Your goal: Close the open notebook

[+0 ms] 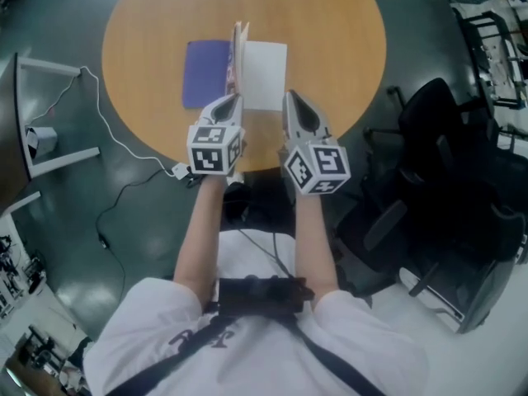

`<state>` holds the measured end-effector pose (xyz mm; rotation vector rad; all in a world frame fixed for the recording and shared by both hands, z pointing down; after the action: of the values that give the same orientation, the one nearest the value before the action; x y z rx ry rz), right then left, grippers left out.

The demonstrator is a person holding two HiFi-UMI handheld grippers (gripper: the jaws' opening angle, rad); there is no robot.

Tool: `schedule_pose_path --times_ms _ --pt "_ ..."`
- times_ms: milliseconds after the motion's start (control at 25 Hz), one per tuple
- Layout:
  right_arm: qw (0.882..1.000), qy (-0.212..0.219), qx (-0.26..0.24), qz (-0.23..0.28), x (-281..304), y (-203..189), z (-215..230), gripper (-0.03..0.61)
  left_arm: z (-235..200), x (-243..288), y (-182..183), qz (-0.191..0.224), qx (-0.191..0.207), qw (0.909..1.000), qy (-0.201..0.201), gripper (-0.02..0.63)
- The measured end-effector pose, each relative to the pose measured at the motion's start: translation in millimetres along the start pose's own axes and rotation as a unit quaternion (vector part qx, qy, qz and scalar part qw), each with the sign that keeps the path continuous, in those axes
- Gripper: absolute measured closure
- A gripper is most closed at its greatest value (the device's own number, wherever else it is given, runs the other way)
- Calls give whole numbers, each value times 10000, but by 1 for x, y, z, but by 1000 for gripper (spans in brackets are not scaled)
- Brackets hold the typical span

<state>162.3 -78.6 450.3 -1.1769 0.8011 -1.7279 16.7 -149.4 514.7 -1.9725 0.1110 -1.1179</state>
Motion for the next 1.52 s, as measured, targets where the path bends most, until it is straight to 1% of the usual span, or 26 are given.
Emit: schedule_pose_path --times_ms 160,360,520,680,880,1040,1280,1400,1520 --pt "9997 -213 118 85 -13 0 18 561 17 19 -5 -168 96 9996 -224 600" --pt "9982 -478 334 136 -28 -7 43 561 41 45 -19 -382 365 9977 -419 598" --pt "9970 -615 457 137 -33 -10 55 561 52 70 -37 -617 548 9957 -425 598" --pt "9960 -706 542 84 -31 -15 63 561 53 95 -57 -1105 675 9912 -284 598" --pt "9949 -781 636 4 -23 -20 68 561 49 112 -68 -1406 710 9869 -335 597" --pt "9944 -808 685 14 -18 -22 68 561 49 118 -70 -1515 774 9849 -311 597" --pt "9938 -835 727 -96 -18 -30 69 561 54 122 -75 -1566 774 9841 -327 597" --pt "9943 -821 673 -114 -16 -29 69 561 55 125 -76 -1582 792 9833 -435 597" --pt "9947 -801 631 -116 -15 -27 67 561 59 125 -75 -1494 835 9837 -553 595"
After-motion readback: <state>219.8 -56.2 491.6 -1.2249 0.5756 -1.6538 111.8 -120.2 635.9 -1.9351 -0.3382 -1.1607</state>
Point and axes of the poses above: the fingertips, and each gripper's own axes: x forward along the fingers, z to its right, y out of its top, the point moved 6 cm from there along -x, backward along the fingers, and after that the axes turned 9 degrees about -z, right-handed, at the moved point
